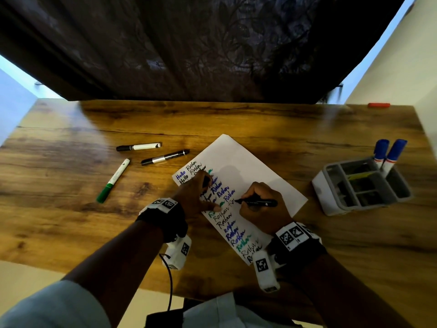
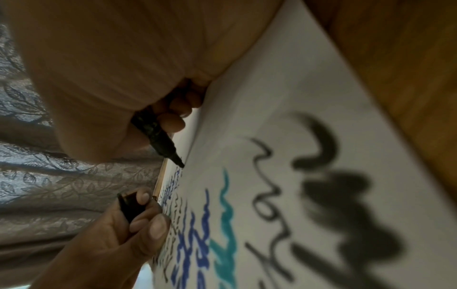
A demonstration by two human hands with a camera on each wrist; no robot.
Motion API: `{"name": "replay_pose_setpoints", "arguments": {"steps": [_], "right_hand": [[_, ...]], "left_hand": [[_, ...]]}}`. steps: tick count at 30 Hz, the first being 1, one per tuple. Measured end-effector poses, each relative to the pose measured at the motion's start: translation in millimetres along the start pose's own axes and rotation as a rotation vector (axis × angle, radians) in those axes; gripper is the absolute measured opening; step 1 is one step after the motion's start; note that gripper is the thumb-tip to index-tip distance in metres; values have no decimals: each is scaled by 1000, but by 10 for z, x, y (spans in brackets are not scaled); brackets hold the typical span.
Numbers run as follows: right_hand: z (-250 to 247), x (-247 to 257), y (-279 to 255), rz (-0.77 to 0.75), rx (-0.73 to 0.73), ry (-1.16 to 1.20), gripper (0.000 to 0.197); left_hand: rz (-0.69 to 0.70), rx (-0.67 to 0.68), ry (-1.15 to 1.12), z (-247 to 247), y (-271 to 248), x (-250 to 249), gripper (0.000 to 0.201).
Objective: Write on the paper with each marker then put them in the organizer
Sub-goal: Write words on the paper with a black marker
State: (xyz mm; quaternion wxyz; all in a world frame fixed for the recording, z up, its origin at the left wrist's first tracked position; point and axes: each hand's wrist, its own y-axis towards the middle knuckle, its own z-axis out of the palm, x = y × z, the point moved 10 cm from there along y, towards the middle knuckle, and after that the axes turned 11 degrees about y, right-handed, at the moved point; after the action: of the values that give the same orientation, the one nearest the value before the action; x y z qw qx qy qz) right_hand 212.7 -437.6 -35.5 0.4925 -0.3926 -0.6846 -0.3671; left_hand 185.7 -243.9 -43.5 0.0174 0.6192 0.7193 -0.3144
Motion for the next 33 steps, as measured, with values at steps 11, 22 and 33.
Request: {"name": "replay_pose_setpoints", "arguments": {"steps": [11, 22, 33], "right_hand": [[-8, -21, 5, 4, -4, 18, 26], [-11, -53, 9, 42, -9, 44, 21], [-35, -26, 15, 22, -17, 67, 19]], "left_hand": [[4, -4, -13, -4, -5, -11, 80], [-15, -2, -30, 0, -9, 1, 81], [-11, -2, -19, 5, 2, 16, 80]]}}
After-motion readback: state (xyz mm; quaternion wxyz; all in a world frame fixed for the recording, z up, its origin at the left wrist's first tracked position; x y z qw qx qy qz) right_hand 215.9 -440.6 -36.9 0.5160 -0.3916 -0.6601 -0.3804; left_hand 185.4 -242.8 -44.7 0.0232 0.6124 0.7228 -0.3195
